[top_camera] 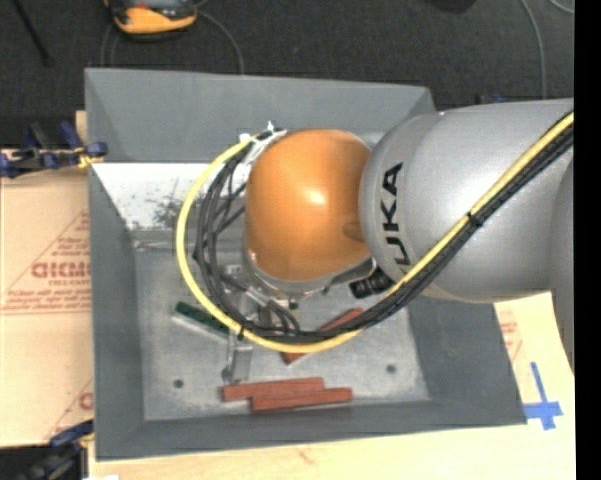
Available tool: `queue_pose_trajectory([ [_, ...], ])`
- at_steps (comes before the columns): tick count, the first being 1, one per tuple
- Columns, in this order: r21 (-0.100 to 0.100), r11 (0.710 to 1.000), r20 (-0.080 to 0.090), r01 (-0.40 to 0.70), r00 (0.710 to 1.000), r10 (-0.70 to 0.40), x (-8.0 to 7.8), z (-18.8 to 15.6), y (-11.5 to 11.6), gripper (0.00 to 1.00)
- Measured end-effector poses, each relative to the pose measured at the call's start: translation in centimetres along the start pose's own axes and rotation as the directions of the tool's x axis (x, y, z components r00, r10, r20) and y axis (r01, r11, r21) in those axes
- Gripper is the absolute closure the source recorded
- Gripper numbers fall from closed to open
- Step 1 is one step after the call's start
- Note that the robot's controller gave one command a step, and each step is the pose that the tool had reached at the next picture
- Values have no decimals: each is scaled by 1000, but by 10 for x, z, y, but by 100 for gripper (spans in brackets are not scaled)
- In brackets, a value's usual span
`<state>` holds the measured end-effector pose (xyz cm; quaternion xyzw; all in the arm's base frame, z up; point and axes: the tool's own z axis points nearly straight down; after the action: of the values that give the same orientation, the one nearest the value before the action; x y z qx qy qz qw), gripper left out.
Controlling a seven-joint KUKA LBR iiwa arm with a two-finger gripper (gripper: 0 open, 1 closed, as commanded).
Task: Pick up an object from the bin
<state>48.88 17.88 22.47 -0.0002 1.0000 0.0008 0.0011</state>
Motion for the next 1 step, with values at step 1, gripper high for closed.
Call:
queue_pose_trajectory([
  [1,-2,995,4,-103,995,103,-21,45,-7,0],
])
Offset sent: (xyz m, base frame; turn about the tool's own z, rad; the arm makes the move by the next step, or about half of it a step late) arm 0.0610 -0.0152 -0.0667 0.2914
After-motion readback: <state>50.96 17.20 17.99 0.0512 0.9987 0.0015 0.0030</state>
